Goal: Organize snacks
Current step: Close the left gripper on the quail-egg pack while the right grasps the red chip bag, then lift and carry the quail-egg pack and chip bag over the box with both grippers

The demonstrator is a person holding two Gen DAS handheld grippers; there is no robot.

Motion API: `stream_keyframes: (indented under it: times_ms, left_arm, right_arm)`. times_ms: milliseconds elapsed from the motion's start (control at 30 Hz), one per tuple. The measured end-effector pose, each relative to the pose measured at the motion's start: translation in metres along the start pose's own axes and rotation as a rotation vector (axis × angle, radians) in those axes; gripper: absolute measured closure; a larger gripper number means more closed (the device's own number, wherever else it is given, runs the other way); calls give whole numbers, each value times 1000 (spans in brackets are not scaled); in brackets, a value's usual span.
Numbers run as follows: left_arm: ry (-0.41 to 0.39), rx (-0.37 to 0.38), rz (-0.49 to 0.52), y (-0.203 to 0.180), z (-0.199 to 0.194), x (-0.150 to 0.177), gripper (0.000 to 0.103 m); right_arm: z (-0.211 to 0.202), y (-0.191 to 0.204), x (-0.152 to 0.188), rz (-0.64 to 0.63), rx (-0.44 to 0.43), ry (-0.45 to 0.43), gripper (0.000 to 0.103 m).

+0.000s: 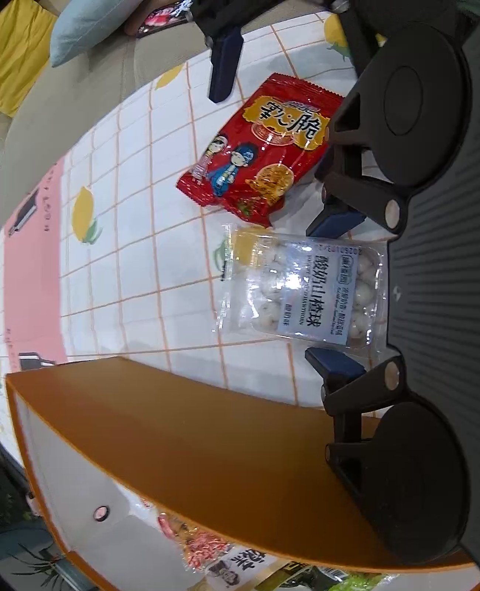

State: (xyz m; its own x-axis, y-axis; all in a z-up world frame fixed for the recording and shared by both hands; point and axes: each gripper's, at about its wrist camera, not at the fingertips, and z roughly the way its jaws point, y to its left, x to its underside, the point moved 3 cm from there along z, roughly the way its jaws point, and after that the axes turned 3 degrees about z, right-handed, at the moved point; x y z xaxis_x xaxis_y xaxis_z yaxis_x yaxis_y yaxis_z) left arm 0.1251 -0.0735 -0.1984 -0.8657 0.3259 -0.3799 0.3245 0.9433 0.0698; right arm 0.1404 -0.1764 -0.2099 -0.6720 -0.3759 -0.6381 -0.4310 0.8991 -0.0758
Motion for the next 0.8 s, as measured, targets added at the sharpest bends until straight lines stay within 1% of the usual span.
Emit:
stream_keyframes:
  times_ms: [133, 233, 400, 467, 533, 733, 800]
  left_arm:
    - [-17, -2, 9, -3, 1, -1, 22]
    - [-26, -10, 22, -5, 3, -2, 20]
    - [-35, 3, 9, -4, 2, -4, 21]
    - [-36, 4, 7, -4, 2, -4, 22]
    - [-36, 4, 8, -5, 2, -4, 22]
    - [-45, 0, 17, -5, 3, -4, 31]
    - [-50, 0, 21, -5, 2, -4, 33]
  right_arm:
    - [12, -11, 2, 94, -41, 42, 17]
    - [18, -14, 5, 121, -51, 65, 17]
    - [21, -15, 5, 161, -73, 72, 19]
    - [22, -15, 5, 179, -79, 78, 19]
    - [22, -15, 4, 178, -78, 81, 21]
    - [19, -12, 2, 192, -63, 91, 31]
    - [19, -13, 2, 206, -55, 100, 31]
